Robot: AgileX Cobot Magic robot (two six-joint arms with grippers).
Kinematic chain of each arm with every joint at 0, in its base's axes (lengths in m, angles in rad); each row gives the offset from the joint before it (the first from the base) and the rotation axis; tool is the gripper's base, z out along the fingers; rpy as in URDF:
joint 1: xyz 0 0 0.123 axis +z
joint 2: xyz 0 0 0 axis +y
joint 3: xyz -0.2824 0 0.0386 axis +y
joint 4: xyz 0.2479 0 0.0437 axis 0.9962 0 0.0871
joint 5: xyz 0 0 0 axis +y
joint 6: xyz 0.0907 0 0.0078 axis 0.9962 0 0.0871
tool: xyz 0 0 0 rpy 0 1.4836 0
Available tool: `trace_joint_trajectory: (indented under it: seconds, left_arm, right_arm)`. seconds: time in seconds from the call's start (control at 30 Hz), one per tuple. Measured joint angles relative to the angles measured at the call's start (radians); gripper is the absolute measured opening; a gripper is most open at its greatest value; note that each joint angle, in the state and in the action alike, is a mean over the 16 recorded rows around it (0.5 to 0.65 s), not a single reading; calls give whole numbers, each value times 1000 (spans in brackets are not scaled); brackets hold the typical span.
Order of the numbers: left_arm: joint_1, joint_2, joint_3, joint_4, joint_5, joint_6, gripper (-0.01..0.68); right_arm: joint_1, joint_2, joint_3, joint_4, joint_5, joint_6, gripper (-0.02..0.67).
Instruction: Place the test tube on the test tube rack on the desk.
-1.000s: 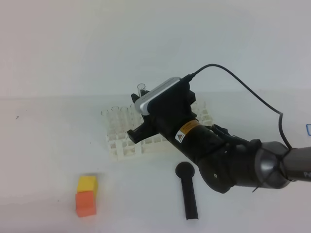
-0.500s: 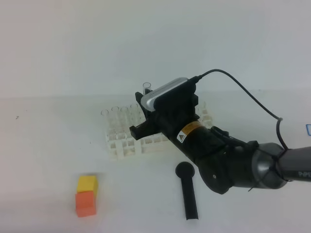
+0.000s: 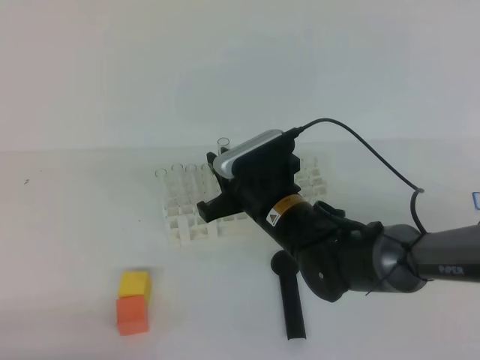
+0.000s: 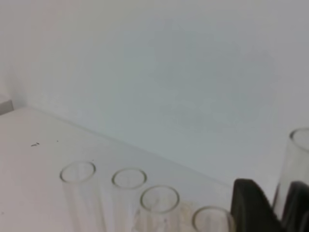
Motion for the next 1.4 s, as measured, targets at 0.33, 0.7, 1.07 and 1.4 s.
trace_joint_trajectory:
  seconds: [0.33, 0.7, 1.07, 1.4]
  left_arm:
    - [6, 0, 0, -20, 13, -30, -1]
    - [39, 0, 0, -39, 23, -76, -1]
    - [50, 1, 0, -39, 22, -53, -1]
    - [50, 1, 0, -39, 21, -52, -1]
  right_arm:
    - [0, 6, -4, 5, 1, -1, 276]
    - [0, -80, 2, 9, 68, -105, 271]
    - [0, -462, 123, 11, 332, -371, 72]
    - [0, -816, 395, 15, 425, -470, 0]
